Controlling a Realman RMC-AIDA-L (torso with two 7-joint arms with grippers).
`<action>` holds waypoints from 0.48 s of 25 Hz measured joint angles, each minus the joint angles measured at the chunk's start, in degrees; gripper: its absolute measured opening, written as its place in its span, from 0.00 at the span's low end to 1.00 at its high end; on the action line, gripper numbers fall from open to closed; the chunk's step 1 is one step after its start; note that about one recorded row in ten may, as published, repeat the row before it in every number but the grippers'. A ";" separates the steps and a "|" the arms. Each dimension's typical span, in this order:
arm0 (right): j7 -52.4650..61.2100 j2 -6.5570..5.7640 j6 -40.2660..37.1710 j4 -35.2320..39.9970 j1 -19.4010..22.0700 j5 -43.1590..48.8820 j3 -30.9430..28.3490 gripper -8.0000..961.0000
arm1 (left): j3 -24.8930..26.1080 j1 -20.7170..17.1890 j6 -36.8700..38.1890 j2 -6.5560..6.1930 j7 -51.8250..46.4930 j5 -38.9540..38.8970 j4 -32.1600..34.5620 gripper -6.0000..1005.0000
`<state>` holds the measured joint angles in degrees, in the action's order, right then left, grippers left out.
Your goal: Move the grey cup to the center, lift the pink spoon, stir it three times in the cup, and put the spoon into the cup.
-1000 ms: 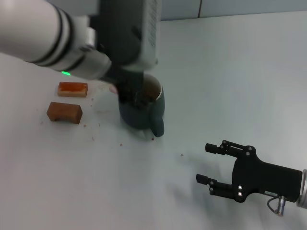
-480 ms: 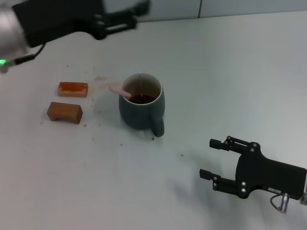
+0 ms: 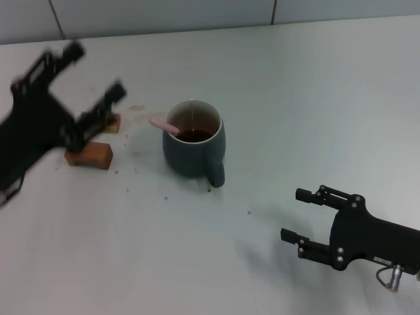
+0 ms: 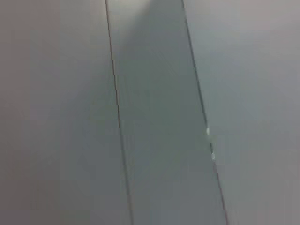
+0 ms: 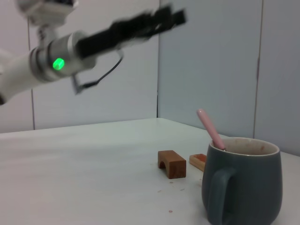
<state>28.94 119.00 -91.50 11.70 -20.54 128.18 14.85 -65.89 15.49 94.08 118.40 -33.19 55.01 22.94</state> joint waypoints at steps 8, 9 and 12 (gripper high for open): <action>-0.31 0.00 0.00 -0.01 0.03 -0.05 0.00 0.76 | 0.43 -1.37 -0.81 0.00 11.58 -0.50 -13.54 0.80; -0.33 0.00 0.01 -0.01 0.05 -0.05 0.00 0.76 | 0.43 -1.37 -0.81 0.00 11.58 -0.50 -13.54 0.80; -0.34 0.00 0.01 -0.01 0.10 -0.05 0.00 0.76 | 0.04 -2.24 -1.47 -0.13 11.86 -0.30 -17.01 0.80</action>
<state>28.60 119.00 -91.49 11.69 -20.44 128.12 14.85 -65.85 13.25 92.62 118.27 -21.34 54.72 5.93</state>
